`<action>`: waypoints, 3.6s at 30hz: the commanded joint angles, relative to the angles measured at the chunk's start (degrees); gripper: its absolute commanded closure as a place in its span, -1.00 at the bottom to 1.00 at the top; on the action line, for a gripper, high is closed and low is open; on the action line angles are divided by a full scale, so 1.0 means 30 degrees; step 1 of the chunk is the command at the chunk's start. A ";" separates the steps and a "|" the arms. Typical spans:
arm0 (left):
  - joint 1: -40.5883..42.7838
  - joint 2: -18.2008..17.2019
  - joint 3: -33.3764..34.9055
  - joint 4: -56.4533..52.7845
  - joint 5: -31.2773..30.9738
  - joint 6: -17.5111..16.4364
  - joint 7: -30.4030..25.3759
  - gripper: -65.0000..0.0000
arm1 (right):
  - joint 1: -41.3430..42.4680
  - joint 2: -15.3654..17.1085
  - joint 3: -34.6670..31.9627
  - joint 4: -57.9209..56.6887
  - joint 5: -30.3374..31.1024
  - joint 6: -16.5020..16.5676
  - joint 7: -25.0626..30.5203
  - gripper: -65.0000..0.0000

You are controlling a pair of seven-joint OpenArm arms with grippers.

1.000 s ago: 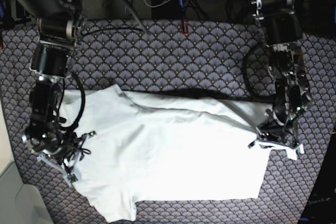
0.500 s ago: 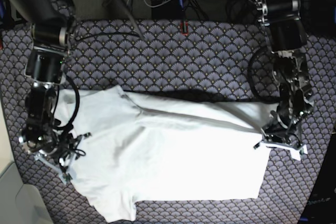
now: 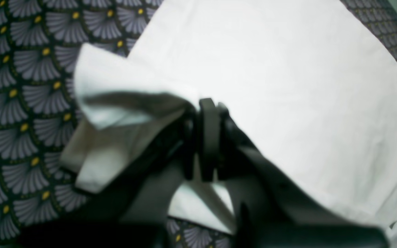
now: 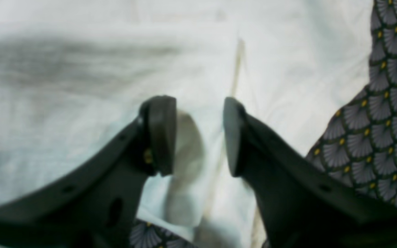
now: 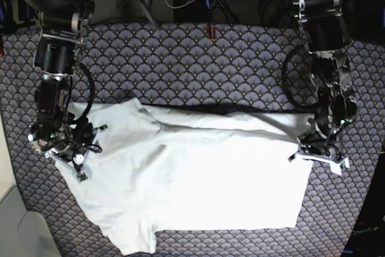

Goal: Fold the T-shirt properly
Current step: 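Pull both held corners across the shirt toward the hem, then lower the folded edge onto the shirt and open both grippers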

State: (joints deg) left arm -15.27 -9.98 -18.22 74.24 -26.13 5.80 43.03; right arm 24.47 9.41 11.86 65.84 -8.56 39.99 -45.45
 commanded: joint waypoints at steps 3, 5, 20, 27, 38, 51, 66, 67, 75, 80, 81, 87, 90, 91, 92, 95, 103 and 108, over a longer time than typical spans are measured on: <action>-0.0464 -0.0147 -0.0008 0.0324 -0.0096 -0.0132 -0.0437 0.98 | 0.0474 0.0190 0.0048 0.0279 0.0230 0.0004 0.0249 0.13; -0.0288 -0.0147 -0.0008 0.0324 -0.0096 -0.0132 -0.0437 0.98 | 0.0474 0.0190 0.0048 0.0250 0.0230 0.0004 0.0249 0.13; -0.0200 -0.0147 -0.0008 0.0324 -0.0096 -0.0161 -0.0437 0.98 | -0.0347 0.0512 0.0048 0.0191 0.0230 0.0004 0.1334 0.13; -0.0054 -0.0117 -0.0008 0.0324 -0.0096 -0.0161 -0.0437 0.98 | -0.0728 0.0512 0.0282 0.0162 0.0230 0.0004 0.1627 0.14; 0.0298 -0.0117 -0.0008 0.0441 -0.0096 -0.0161 -0.0437 0.98 | -0.0581 0.0365 0.0604 -0.1977 0.0259 0.0004 0.2623 0.97; -0.0464 -0.0088 -0.0008 0.0295 -0.0125 -0.0191 -0.0466 0.98 | 0.1763 0.0014 0.0575 -0.1889 0.0259 0.0004 0.2945 0.95; -0.2164 0.0293 -0.0008 -0.0262 -0.0125 -0.0103 -0.0466 0.98 | 0.4313 0.0043 0.0575 -0.2007 0.0200 0.0004 0.3004 0.95; -0.2164 0.0293 -0.0008 -0.0262 -0.0125 -0.0103 -0.0466 0.98 | 0.4400 0.0043 0.0575 -0.2007 0.0200 0.0004 0.2975 0.95; -0.2545 0.0146 0.0021 -0.1962 -0.0125 -0.0161 -0.1844 0.98 | 0.6159 0.0365 0.0546 -0.5435 0.0171 0.0004 0.3854 0.95; -0.2545 0.0146 0.0051 -0.2138 0.0490 -0.0220 -0.2547 0.98 | 0.6276 0.0336 0.0546 -0.5611 0.0171 0.0004 0.4059 0.95; -0.2574 0.0205 0.0285 -0.2138 0.0988 -0.0220 -0.2723 0.98 | 0.6276 0.0307 0.0546 -0.5611 0.0171 0.0004 0.4059 0.95; -0.2574 0.0117 0.2600 -0.2108 0.2571 -0.0161 -0.4041 0.98 | 0.6305 0.0277 0.0546 -0.5611 0.0171 0.0004 0.4059 0.93; -0.2574 0.0117 0.2805 -0.2108 0.2629 -0.0132 -0.4217 0.98 | 0.6305 0.0248 0.0546 -0.5611 0.0171 0.0004 0.4059 0.93; -0.2574 0.0117 0.2776 -0.2108 0.2629 -0.0132 -0.4217 0.97 | 0.6276 0.0248 0.0546 -0.5611 0.0171 0.0004 0.4059 0.93; -0.2574 0.0117 0.2776 -0.2108 0.2629 -0.0132 -0.4217 0.97 | 0.6247 0.0277 0.0546 -0.5611 0.0171 0.0004 0.4059 0.93; -0.2574 0.0117 0.2805 -0.2108 0.2629 -0.0161 -0.4217 0.97 | 0.6217 0.0336 0.0546 -0.5611 0.0171 0.0004 0.4030 0.92; -0.2486 0.0088 0.2747 -0.1874 0.2600 -0.0103 -0.4041 0.20 | 0.6188 0.0365 0.0604 -0.5523 0.0200 0.0004 0.3824 0.08; -0.2486 -0.0059 0.2717 -0.1845 0.2541 -0.0220 -0.4188 0.01 | 0.6188 0.0453 0.0634 -0.5464 0.0230 0.0004 0.3824 0.03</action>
State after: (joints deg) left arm -20.99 -9.52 -9.96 67.29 -18.44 5.56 31.90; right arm 40.93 10.07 13.61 48.12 -8.62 39.83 -35.31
